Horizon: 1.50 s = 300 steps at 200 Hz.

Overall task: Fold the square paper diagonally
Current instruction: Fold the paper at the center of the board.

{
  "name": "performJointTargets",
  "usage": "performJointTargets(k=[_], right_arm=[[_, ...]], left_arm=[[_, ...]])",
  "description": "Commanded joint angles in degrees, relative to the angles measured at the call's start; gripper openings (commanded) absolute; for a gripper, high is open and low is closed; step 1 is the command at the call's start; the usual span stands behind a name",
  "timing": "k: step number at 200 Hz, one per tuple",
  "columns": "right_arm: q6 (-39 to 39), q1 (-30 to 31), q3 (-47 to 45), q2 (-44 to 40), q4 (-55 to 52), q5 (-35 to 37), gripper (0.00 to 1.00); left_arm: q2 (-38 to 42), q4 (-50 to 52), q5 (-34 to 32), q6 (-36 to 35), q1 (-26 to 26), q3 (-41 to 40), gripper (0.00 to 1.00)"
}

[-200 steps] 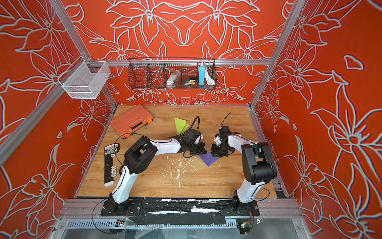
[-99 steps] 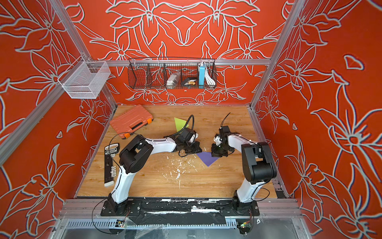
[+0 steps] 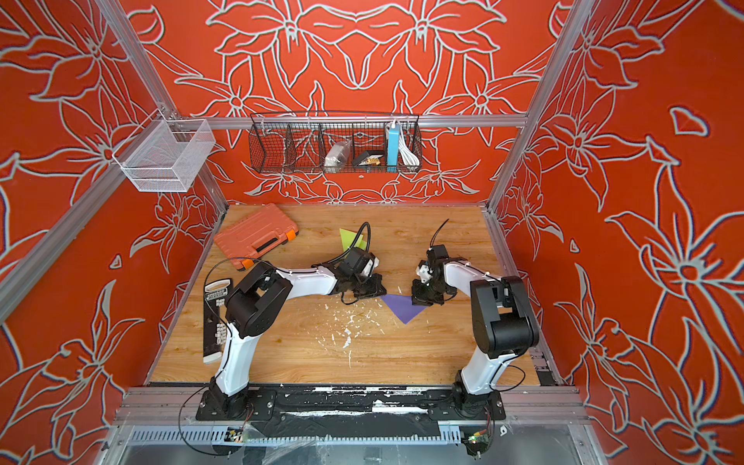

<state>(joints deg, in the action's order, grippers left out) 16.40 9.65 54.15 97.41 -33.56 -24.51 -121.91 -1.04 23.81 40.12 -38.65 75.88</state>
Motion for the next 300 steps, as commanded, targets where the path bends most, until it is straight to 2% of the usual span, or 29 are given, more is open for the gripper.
performJointTargets(k=[1, 111, 151, 181, 245, 300], right_arm=[[0.52, -0.57, 0.08, 1.21, -1.07, 1.96, 0.0], [0.77, -0.66, 0.44, 0.72, -1.06, 1.33, 0.0], [3.04, -0.44, 1.84, -2.65, 2.35, -7.24, 0.0], [4.4, -0.07, 3.99, -5.6, 1.63, -8.29, 0.0], [4.42, 0.55, 3.65, -4.78, 2.29, -8.53, 0.0], [5.28, 1.2, 3.51, -1.81, 3.93, -8.81, 0.0]], left_arm=[[0.43, 5.01, -3.76, -1.4, 1.12, -2.6, 0.0], [3.34, 5.02, -4.69, -3.82, 3.83, -7.49, 0.0], [3.5, 4.69, -4.05, -3.7, 3.84, -7.5, 0.0], [5.29, 4.99, -4.07, -3.95, 3.81, -7.59, 0.0], [11.29, 6.96, -4.0, -4.52, 3.76, -5.78, 0.0], [8.71, 9.29, -0.81, -6.59, -0.98, 0.65, 0.0]])
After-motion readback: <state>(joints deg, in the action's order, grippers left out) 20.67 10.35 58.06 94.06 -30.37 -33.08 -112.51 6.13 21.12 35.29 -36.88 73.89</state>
